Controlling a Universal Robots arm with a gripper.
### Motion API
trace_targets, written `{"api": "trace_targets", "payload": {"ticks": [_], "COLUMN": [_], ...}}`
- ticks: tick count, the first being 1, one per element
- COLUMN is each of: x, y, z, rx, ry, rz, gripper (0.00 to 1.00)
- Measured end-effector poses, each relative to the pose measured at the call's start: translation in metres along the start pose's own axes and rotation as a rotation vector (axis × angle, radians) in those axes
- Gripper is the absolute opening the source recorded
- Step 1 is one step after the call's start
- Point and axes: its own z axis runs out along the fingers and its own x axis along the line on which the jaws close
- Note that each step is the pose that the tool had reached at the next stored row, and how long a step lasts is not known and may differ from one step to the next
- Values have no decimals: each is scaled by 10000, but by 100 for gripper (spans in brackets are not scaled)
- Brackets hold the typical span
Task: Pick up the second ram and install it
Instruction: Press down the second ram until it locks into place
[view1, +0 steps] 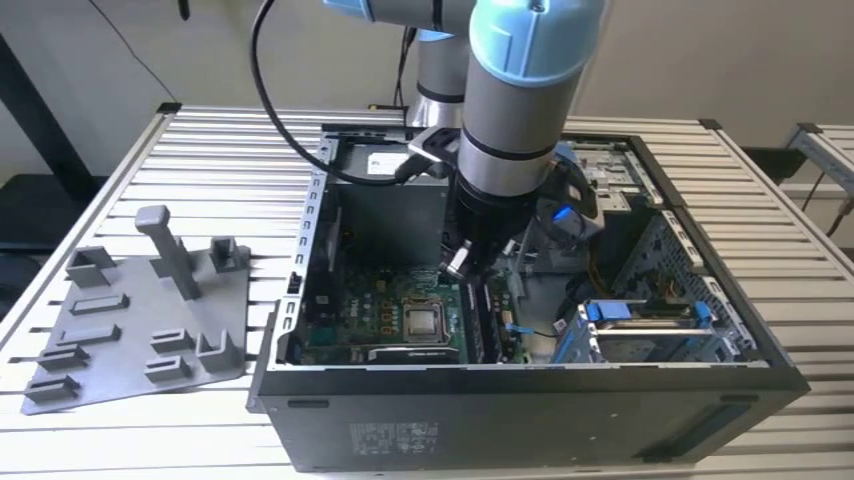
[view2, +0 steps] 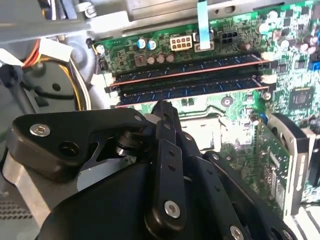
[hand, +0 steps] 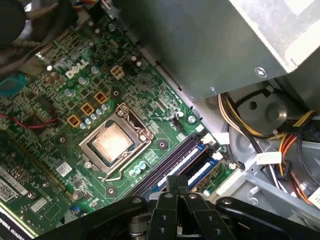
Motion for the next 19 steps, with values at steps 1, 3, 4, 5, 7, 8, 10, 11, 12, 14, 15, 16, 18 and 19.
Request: {"api": "trace_targets", "payload": {"ticks": [1,3,4,5,7,8,10,11,12,14,15,16,18,19], "x": [0,0,1,1,1,1,1,2,2,2,2,3,2,2], "y": [0,0,0,0,0,0,-1,-1,-1,-1,-1,-1,-1,-1], "z": [1,2,3,4,5,6,10,11,13,15,17,17,20,21], "rx": [-14,-33,-39,-45,-56,-61,-88,-104,-123,-164,-181,-201,-195,-166], "ry": [2,-3,-9,-13,-24,-29,-31,-27,-22,-9,-3,4,10,17], "rz": [-180,-540,-733,-913,-1270,-1462,-1828,-2003,-2179,-2553,-2732,-2917,-3200,-3307], "gripper": [11,11,11,11,11,11,11,11,11,11,11,11,11,11]}}
